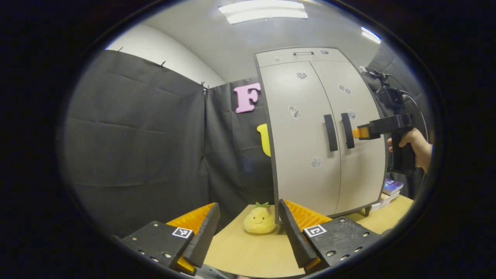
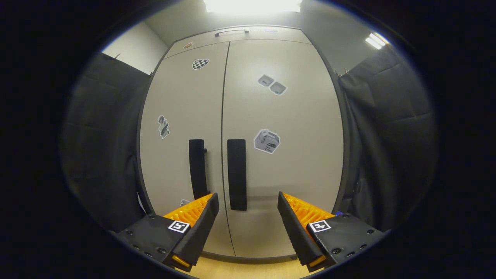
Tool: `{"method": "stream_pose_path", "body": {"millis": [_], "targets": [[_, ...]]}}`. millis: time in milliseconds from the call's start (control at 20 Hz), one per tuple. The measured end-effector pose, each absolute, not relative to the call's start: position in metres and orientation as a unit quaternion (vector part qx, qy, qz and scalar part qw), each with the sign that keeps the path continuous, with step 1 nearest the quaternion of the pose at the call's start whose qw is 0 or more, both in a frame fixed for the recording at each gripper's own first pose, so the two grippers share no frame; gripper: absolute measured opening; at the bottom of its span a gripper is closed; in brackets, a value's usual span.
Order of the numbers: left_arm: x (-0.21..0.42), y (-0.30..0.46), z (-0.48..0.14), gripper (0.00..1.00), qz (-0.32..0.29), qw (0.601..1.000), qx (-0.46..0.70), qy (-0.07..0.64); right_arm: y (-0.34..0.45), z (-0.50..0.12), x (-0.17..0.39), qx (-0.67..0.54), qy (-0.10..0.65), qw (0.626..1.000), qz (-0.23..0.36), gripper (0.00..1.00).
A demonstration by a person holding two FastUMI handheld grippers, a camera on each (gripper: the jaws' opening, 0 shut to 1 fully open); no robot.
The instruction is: Open the right door of the double-door shoe cabinet with the right hand, and open the left door with the left hand.
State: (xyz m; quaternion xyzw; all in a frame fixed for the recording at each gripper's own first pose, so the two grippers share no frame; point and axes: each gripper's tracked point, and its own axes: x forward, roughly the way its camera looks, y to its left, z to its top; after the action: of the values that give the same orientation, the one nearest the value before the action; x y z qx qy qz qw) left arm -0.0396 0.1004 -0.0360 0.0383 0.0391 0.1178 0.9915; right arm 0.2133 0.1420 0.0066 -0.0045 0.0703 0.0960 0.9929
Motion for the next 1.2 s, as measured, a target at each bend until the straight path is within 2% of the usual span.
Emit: {"method": "stream_pose_path", "body": {"millis": [350, 450, 600, 750, 850, 950, 1000, 1050, 1150, 1200], "targets": [[-0.054, 0.115, -0.052, 0.89, 0.142, 0.987, 0.038, 0.059, 0.159, 0.011, 0.253, -0.044, 0.082, 0.993, 0.079, 0.96], [-0.058, 0.119, -0.053, 0.88, 0.148, 0.986, 0.039, 0.061, 0.162, 0.013, 0.262, -0.037, 0.085, 0.993, 0.075, 0.86], [-0.062, 0.127, -0.053, 0.89, 0.16, 0.985, 0.039, 0.059, 0.163, 0.014, 0.27, -0.025, 0.09, 0.993, 0.07, 0.63], [-0.065, 0.132, -0.055, 0.89, 0.166, 0.984, 0.036, 0.06, 0.163, 0.011, 0.274, -0.023, 0.104, 0.992, 0.07, 0.65], [-0.067, 0.133, -0.056, 0.89, 0.167, 0.983, 0.037, 0.061, 0.164, 0.009, 0.277, -0.01, 0.117, 0.99, 0.076, 0.39], [-0.067, 0.131, -0.057, 0.88, 0.166, 0.983, 0.038, 0.063, 0.166, 0.005, 0.278, 0.004, 0.135, 0.987, 0.083, 0.4], [-0.067, 0.131, -0.059, 0.88, 0.166, 0.983, 0.039, 0.064, 0.166, 0.004, 0.28, 0.004, 0.139, 0.987, 0.086, 0.34], [-0.067, 0.131, -0.059, 0.88, 0.165, 0.983, 0.039, 0.064, 0.166, 0.005, 0.278, 0.006, 0.139, 0.987, 0.085, 0.33], [-0.067, 0.128, -0.058, 0.89, 0.16, 0.984, 0.038, 0.065, 0.166, 0.005, 0.277, -0.002, 0.149, 0.985, 0.088, 0.19], [-0.066, 0.126, -0.059, 0.89, 0.157, 0.985, 0.037, 0.065, 0.165, 0.004, 0.277, -0.006, 0.15, 0.984, 0.093, 0.19]]}}
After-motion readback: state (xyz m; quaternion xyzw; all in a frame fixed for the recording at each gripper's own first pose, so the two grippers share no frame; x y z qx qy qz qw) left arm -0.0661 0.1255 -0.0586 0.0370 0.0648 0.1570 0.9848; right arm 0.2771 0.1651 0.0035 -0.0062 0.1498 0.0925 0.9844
